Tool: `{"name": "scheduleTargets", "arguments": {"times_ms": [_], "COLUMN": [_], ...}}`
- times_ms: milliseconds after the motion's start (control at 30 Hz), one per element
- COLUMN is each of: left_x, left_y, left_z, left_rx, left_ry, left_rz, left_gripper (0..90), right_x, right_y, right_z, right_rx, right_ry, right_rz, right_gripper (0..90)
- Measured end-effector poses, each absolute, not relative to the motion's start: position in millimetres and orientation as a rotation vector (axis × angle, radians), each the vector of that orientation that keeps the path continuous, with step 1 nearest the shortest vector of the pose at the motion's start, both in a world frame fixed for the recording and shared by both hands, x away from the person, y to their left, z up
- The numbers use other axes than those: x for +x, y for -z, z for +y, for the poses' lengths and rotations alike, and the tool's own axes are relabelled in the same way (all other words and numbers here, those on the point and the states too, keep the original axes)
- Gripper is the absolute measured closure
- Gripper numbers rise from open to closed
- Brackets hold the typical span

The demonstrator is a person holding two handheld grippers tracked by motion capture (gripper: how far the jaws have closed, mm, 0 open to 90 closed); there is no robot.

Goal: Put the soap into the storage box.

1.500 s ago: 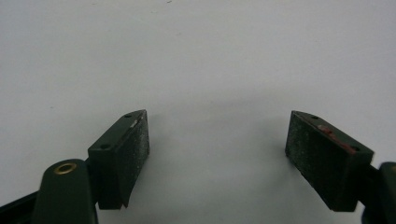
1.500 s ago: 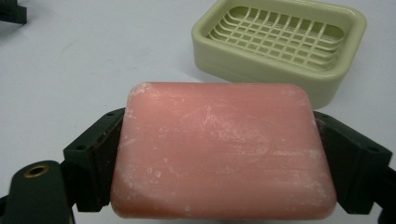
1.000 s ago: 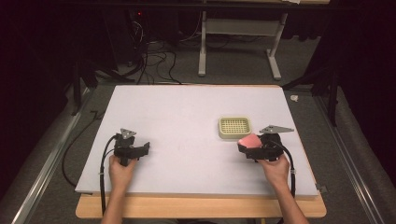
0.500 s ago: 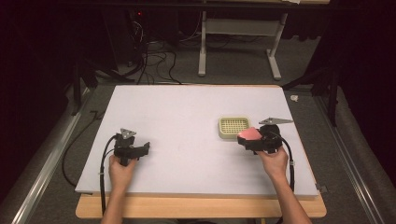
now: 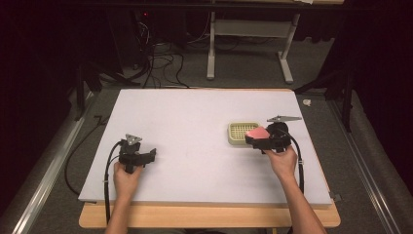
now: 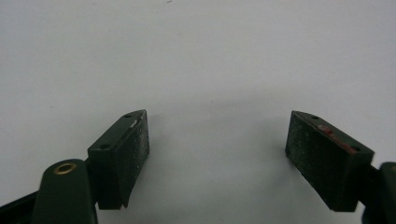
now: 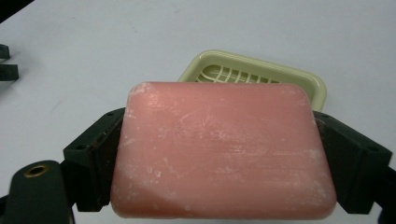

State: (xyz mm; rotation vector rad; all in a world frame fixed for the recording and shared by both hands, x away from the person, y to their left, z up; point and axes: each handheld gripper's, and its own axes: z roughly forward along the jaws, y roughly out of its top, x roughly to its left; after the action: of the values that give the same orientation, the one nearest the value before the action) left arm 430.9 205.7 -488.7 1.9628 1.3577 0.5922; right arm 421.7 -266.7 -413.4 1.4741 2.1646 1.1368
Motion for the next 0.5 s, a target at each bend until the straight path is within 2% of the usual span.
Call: {"name": "scheduleTargets", "arguments": {"times_ms": [500], "left_x": [431], "left_y": [489], "left_z": [206], "left_rx": [1.962], "left_ry": [-0.591], "left_rz": [1.359], "left_gripper": [22.0], "right_x": [439], "right_y": [411], "right_z": [-259], "right_rx": [1.513], "right_ry": [-1.083], "right_rz": [2.164], "right_gripper": [13.7]}}
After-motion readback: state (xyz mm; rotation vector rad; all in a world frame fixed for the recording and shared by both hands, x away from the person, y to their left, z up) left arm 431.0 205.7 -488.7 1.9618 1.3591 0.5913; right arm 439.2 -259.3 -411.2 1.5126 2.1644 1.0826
